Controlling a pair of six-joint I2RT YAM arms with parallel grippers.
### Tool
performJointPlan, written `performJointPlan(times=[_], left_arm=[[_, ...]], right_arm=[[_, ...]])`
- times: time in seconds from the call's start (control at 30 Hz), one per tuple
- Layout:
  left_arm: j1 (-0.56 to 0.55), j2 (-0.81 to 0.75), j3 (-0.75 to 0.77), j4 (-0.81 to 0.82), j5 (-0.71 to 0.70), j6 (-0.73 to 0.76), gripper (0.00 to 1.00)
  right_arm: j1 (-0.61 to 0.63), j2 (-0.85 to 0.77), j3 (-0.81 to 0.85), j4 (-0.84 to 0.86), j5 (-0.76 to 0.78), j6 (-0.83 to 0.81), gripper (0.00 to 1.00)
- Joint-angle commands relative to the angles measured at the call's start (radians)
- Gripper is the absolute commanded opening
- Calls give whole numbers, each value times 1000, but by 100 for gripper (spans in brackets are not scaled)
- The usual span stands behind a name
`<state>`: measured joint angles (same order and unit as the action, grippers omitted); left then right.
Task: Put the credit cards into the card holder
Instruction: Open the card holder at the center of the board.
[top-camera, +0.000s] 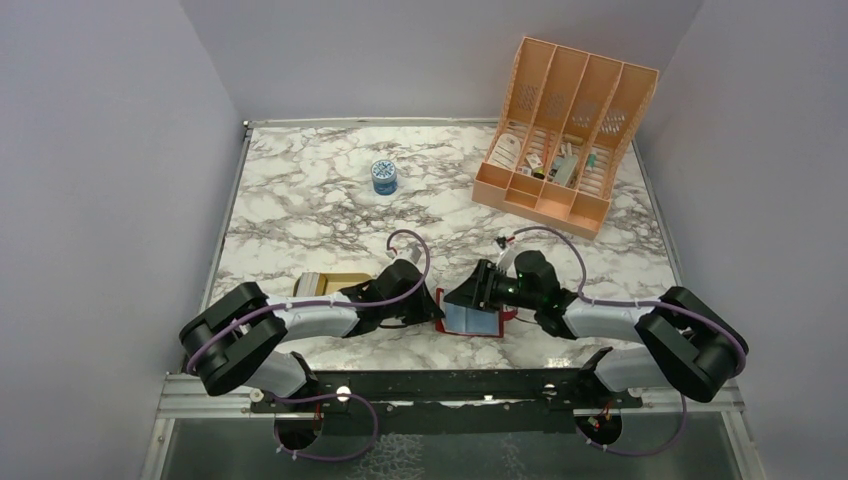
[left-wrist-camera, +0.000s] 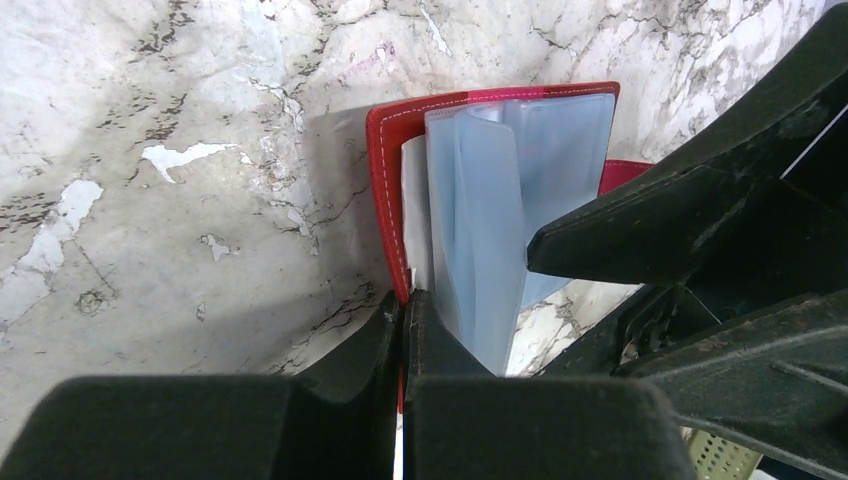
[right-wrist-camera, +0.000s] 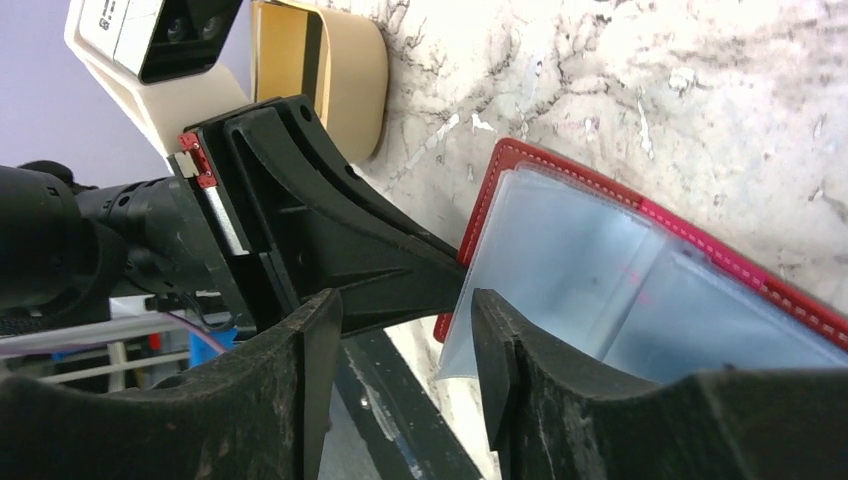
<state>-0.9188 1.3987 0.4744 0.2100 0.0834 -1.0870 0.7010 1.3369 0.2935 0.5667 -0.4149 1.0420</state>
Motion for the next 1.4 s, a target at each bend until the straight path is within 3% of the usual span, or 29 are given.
performJointPlan(times=[0.0, 0.17, 0.27, 0.37, 0.53, 0.7, 1.0, 1.2, 1.37], left_arm=[[-11, 11, -18, 32, -23, -27, 0], [-11, 4, -26, 39, -31, -44, 0], [-14, 5, -31, 41, -39, -55, 0], [-16, 7, -36, 45, -50, -71, 0], [-41, 19, -28, 57, -77, -93, 0], [-52, -40, -29, 5, -136, -96, 18], [-46, -260, 91, -402, -359, 30, 58], [39, -336, 240, -692, -459, 180, 68], [247, -363, 324, -827, -384, 352, 70]], right_arm=[[2, -21, 56, -68, -13, -92, 50], [2, -117, 95, -230, -10, -159, 51], [2, -192, 140, -428, 63, -193, 53], [2, -236, 180, -619, 179, -225, 46], [3, -232, 199, -703, 214, -226, 41], [23, -194, 246, -758, 260, -233, 41], [163, -47, 378, -854, 396, -245, 41], [217, 41, 448, -883, 475, -265, 40], [262, 142, 501, -941, 553, -276, 40]])
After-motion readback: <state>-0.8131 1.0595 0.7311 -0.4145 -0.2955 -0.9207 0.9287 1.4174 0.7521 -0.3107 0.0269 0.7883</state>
